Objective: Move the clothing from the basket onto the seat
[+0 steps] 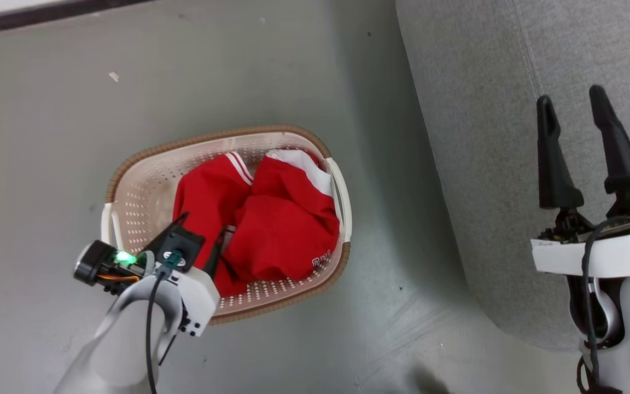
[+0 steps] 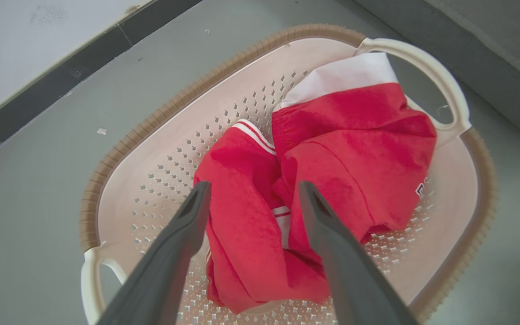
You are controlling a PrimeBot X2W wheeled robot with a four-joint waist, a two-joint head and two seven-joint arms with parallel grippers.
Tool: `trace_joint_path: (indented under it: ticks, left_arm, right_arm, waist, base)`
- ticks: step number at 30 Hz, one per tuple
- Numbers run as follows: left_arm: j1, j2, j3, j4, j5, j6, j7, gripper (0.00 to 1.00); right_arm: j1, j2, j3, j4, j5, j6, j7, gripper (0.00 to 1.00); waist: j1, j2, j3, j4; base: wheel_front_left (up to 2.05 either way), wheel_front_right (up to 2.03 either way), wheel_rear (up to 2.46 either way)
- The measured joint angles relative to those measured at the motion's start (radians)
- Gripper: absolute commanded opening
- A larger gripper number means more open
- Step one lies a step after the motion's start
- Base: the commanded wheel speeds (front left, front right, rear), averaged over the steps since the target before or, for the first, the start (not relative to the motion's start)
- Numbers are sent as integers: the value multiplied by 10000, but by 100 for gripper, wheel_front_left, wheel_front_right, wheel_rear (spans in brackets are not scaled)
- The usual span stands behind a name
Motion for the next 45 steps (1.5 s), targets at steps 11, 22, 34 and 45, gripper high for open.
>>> trace_joint_path:
  ticks: [11,22,34,45]
  left_arm:
    - [-870,190,-94,414,203,4,-17,100]
    - [-1624,192,-677,746,709,-360,-17,100]
    - [-1941,412,-849,1442,974,-535,251,100]
    - [-2312,514,-834,1722,974,-616,251,100]
  right_arm:
    - [-752,-2,115,19,414,0,-2,100]
    - [-1230,-4,276,67,765,0,-2,100]
    - [-1551,-4,299,134,1118,0,-2,100]
    - [-1968,-2,537,322,1480,0,-2,100]
  waist:
    - [0,0,976,-431]
    - [0,0,1684,-809]
    - [0,0,2294,-1266]
    - [0,0,2732,-1648]
  base:
    - [0,0,0]
    - [0,0,0]
    - [0,0,0]
    - [0,0,0]
